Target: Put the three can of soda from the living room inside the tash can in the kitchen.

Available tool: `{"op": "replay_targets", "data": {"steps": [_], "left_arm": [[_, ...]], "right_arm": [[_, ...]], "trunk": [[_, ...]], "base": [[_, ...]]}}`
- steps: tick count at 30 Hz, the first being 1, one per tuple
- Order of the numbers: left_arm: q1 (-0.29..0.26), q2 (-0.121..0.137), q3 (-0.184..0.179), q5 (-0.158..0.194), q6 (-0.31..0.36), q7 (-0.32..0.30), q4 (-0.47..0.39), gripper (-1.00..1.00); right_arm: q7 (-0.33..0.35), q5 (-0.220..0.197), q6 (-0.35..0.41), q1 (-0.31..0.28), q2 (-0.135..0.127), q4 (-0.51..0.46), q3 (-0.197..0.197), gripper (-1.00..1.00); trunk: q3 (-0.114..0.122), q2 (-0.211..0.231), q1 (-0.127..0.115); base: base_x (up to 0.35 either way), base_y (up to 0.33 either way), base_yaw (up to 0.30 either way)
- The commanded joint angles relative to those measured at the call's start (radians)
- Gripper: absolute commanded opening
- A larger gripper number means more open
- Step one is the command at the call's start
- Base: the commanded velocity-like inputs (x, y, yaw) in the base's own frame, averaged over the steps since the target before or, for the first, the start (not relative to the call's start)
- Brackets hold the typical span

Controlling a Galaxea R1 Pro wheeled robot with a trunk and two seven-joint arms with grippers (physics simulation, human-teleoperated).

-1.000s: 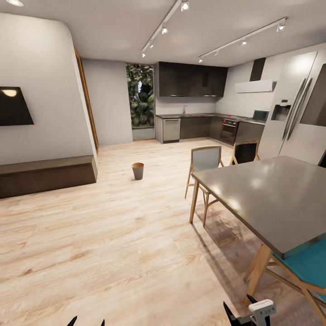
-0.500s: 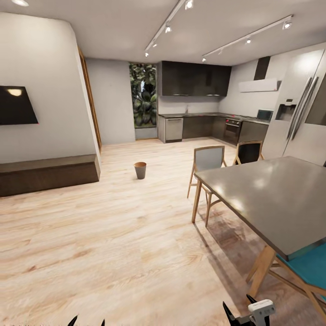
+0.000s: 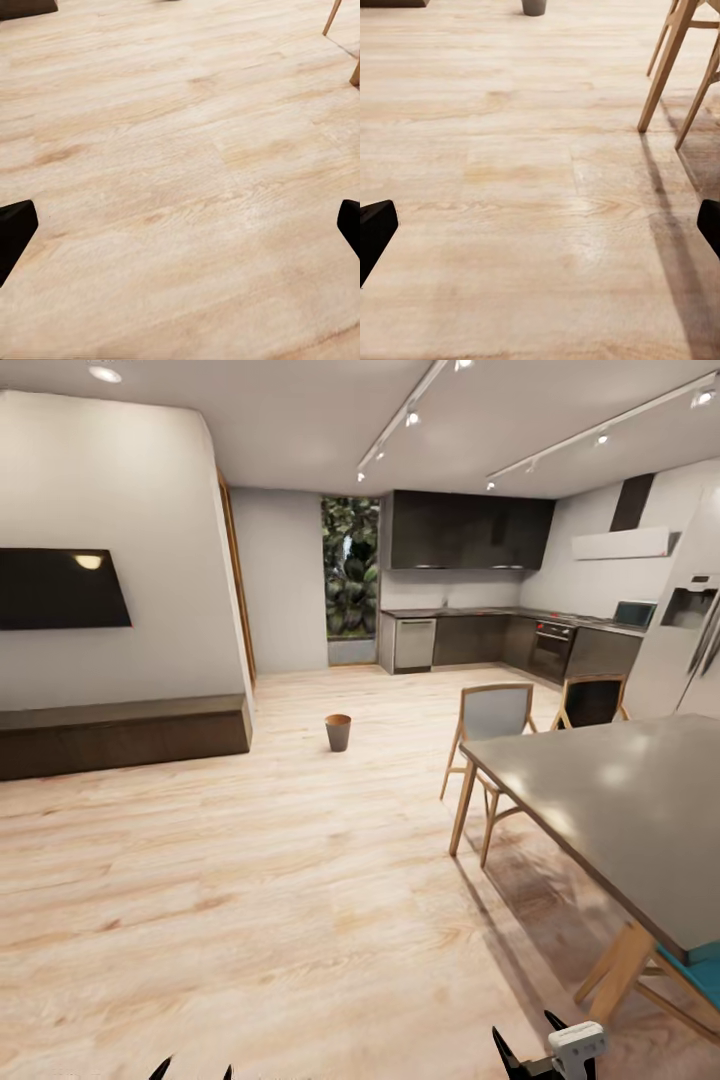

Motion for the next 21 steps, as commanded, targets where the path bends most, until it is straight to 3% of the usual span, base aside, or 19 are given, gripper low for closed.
{"op": "replay_targets", "data": {"steps": [1, 10, 21], "left_arm": [[0.0, 0.0, 0.0, 0.0, 0.0, 0.0, 0.0, 1.0], [0.0, 0.0, 0.001, -0.001, 0.003, -0.001, 0.0, 1.0], [0.0, 0.0, 0.002, 0.0, 0.006, -0.001, 0.001, 1.0]], "right_arm": [[0.0, 0.0, 0.0, 0.0, 0.0, 0.0, 0.0, 1.0], [0.0, 0.0, 0.0, 0.0, 0.0, 0.0, 0.0, 1.0], [0.0, -0.001, 0.001, 0.0, 0.0, 0.0, 0.0, 1.0]], "trunk": [[0.0, 0.0, 0.0], [-0.001, 0.0, 0.0], [-0.001, 0.0, 0.0]], "base": [[0.0, 0.0, 0.234], [0.041, 0.003, 0.219], [0.25, 0.093, 0.042]]}}
